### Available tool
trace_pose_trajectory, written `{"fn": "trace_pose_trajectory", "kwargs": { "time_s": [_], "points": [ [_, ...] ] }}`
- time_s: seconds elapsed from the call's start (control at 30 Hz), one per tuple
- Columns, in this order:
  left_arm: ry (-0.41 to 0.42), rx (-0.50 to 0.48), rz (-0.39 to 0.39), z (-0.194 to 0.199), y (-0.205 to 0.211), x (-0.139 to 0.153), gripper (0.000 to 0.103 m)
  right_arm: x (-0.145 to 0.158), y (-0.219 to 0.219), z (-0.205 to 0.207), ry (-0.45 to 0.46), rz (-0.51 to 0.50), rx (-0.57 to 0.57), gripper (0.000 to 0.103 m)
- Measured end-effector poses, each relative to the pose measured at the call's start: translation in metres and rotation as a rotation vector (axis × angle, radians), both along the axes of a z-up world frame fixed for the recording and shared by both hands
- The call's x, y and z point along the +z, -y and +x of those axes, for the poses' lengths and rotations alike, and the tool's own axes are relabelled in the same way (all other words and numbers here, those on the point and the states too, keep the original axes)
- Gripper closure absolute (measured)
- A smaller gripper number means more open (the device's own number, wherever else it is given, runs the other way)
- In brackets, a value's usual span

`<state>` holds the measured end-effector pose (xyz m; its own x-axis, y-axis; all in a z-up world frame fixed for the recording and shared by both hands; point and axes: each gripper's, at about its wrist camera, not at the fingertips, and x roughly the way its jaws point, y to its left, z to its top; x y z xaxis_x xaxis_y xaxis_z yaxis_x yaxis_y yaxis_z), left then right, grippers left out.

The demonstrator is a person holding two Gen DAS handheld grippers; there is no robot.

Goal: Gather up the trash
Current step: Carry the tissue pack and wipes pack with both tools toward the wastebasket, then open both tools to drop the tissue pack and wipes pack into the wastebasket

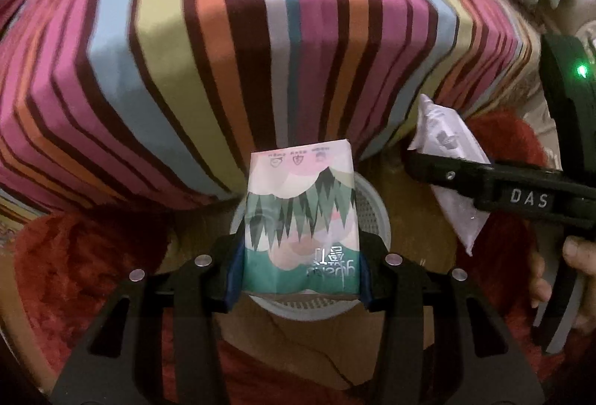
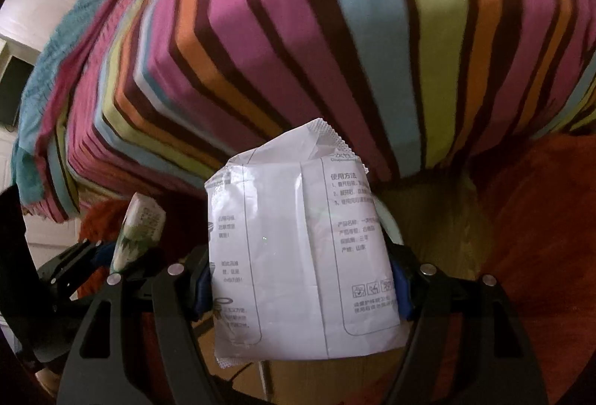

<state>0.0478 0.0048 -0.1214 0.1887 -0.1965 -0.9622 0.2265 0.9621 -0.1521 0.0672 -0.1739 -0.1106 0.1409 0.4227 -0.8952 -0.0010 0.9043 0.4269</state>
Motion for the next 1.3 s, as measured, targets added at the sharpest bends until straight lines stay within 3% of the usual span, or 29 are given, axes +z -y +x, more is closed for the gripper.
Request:
{"fn": "trace_pose_trajectory", "kwargs": {
  "time_s": [0.27, 0.47, 0.8, 1.1, 1.17, 1.2, 1.27, 1.3],
  "points": [
    [-0.161, -0.019, 0.059, 0.005, 0.009, -0.042, 0.057, -0.056, -0.007, 0.006, -0.255, 0.023, -0.007, 0.035],
    [-0.244, -0.038, 0.080, 0.008, 0.010, -0.062, 0.057, -0.082, -0.007, 0.002, -0.362, 0.013, -0.019, 0.035],
    [-0.381, -0.038, 0.090, 0.012, 0.009, -0.091, 0.057, -0.108, -0.020, 0.003, -0.456, -0.031, -0.005, 0.035],
    [-0.432, -0.033, 0.095, 0.015, 0.011, -0.103, 0.055, -0.114, -0.030, 0.005, -0.471, -0.058, 0.023, 0.034],
    [-0.453, -0.030, 0.093, 0.015, 0.011, -0.107, 0.050, -0.117, -0.028, 0.005, -0.475, -0.053, 0.016, 0.033],
    [-0.461, -0.028, 0.094, 0.015, 0.011, -0.107, 0.047, -0.120, -0.026, 0.006, -0.483, -0.049, 0.011, 0.030],
    [-0.476, -0.021, 0.118, 0.016, 0.011, -0.111, 0.034, -0.124, -0.022, 0.004, -0.500, -0.049, -0.007, 0.013],
    [-0.475, -0.020, 0.122, 0.016, 0.010, -0.111, 0.033, -0.126, -0.021, 0.004, -0.503, -0.048, -0.015, 0.013]
  ]
}}
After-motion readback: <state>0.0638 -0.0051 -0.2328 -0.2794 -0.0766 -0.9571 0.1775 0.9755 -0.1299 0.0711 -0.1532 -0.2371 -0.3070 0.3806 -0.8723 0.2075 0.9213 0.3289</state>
